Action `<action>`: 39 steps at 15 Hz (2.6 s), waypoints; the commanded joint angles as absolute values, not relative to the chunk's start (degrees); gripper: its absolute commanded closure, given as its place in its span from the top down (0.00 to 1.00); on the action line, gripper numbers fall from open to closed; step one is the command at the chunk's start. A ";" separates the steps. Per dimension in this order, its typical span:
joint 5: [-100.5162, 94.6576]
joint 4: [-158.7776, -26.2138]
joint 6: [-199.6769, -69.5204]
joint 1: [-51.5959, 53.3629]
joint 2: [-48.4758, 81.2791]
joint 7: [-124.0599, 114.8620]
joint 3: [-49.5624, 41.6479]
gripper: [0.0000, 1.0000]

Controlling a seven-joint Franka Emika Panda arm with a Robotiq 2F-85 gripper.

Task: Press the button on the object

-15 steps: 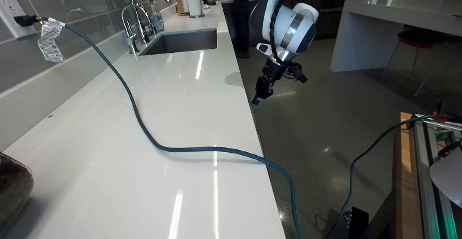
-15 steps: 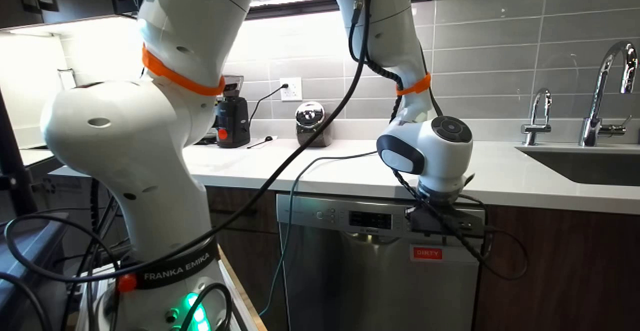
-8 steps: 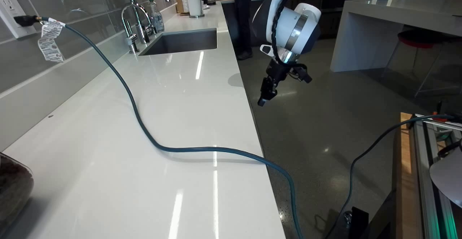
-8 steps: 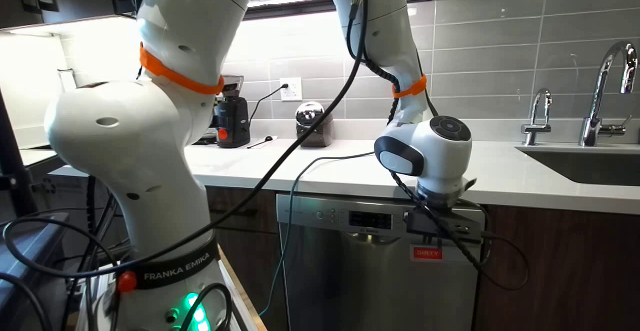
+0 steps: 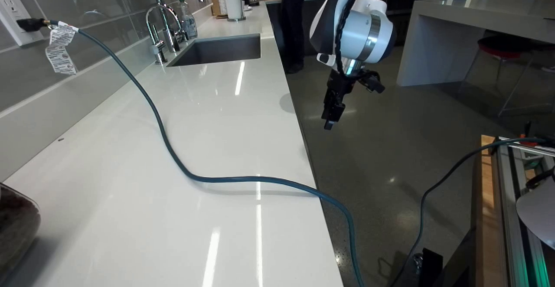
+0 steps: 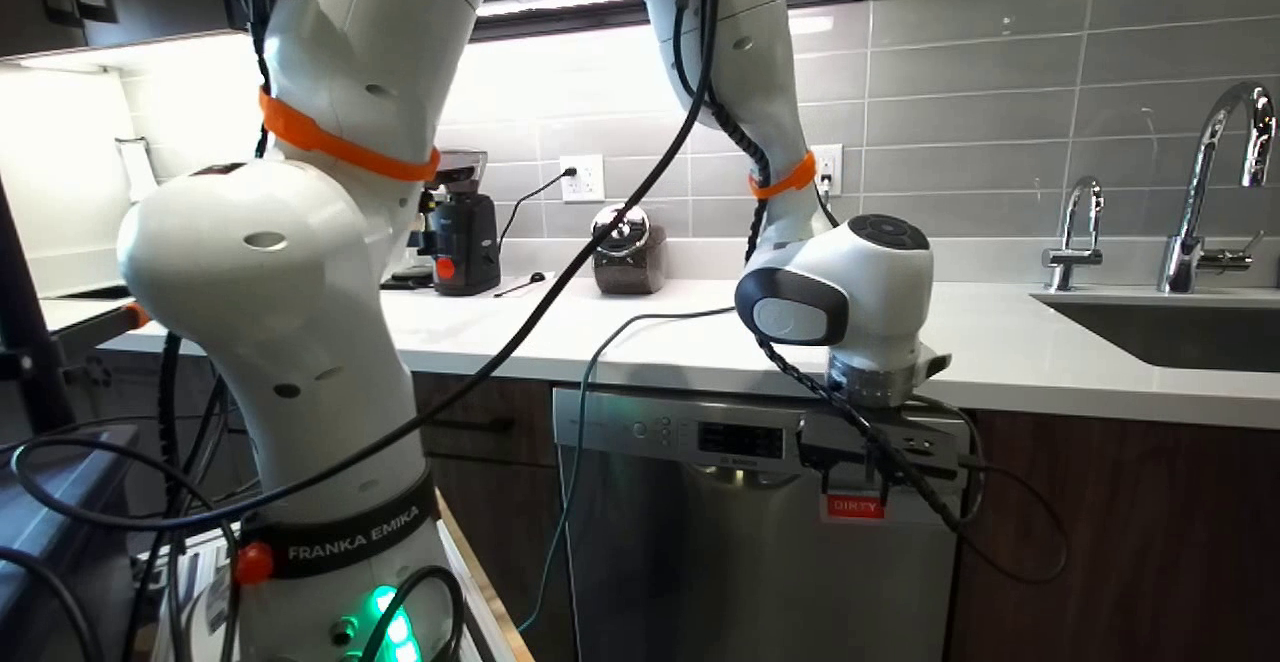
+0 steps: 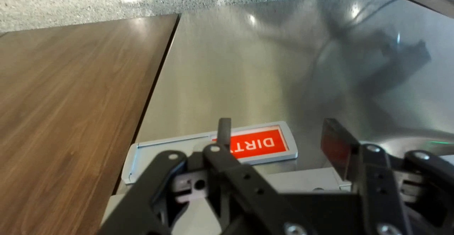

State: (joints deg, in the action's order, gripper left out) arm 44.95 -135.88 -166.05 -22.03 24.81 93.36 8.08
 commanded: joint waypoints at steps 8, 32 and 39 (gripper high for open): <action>17.56 -142.75 -161.84 -8.85 16.33 66.14 -6.70 1.00; -4.85 -146.52 -142.24 -7.25 -1.52 40.11 -5.63 1.00; -5.96 -148.21 -142.00 -6.04 -4.57 38.11 -5.32 1.00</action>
State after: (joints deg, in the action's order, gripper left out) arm -3.49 -146.54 -143.74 -6.91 -1.85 41.19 -5.56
